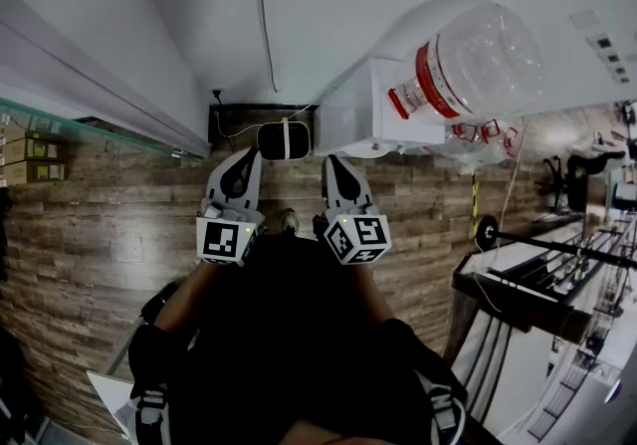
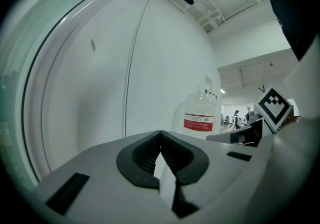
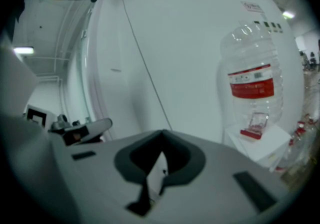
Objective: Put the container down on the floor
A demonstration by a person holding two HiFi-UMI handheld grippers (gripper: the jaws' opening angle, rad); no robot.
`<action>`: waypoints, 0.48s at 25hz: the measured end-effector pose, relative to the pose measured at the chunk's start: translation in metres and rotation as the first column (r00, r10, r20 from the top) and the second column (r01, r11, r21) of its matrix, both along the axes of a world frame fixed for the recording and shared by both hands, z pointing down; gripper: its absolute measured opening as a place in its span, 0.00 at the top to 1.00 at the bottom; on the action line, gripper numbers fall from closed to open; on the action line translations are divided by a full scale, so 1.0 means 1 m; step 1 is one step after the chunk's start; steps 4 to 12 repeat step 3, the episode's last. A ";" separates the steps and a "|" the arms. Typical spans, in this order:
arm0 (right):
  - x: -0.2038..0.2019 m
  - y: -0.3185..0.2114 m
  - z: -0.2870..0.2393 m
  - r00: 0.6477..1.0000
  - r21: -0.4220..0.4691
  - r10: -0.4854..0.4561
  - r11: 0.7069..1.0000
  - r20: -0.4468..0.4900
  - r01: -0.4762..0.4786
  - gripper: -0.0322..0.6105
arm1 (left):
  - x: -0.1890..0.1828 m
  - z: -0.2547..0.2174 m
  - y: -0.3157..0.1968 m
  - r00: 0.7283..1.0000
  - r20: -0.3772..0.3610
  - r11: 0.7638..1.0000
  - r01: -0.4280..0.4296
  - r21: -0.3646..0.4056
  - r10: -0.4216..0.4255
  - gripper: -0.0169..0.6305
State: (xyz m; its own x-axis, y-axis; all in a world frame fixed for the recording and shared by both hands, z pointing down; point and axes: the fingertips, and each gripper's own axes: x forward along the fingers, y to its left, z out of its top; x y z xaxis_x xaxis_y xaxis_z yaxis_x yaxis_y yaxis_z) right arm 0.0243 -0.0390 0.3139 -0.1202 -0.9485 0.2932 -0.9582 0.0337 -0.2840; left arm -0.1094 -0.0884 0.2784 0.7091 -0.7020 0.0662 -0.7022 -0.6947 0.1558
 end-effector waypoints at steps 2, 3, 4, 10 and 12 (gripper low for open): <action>-0.001 0.000 0.000 1.000 0.001 -0.001 1.000 0.000 0.001 0.90 | 0.000 0.000 0.001 1.000 0.002 1.000 -0.002 0.005 0.002 0.93; -0.001 0.001 0.000 1.000 0.001 -0.001 1.000 -0.001 0.001 0.90 | -0.001 0.001 0.001 1.000 0.004 1.000 -0.005 0.010 0.005 0.93; -0.001 0.001 0.000 1.000 0.001 -0.001 1.000 -0.001 0.001 0.90 | -0.001 0.001 0.001 1.000 0.004 1.000 -0.005 0.010 0.005 0.93; -0.001 0.001 0.000 1.000 0.001 -0.001 1.000 -0.001 0.001 0.90 | -0.001 0.001 0.001 1.000 0.004 1.000 -0.005 0.010 0.005 0.93; -0.001 0.001 0.000 1.000 0.001 -0.001 1.000 -0.001 0.001 0.90 | -0.001 0.001 0.001 1.000 0.004 1.000 -0.005 0.010 0.005 0.93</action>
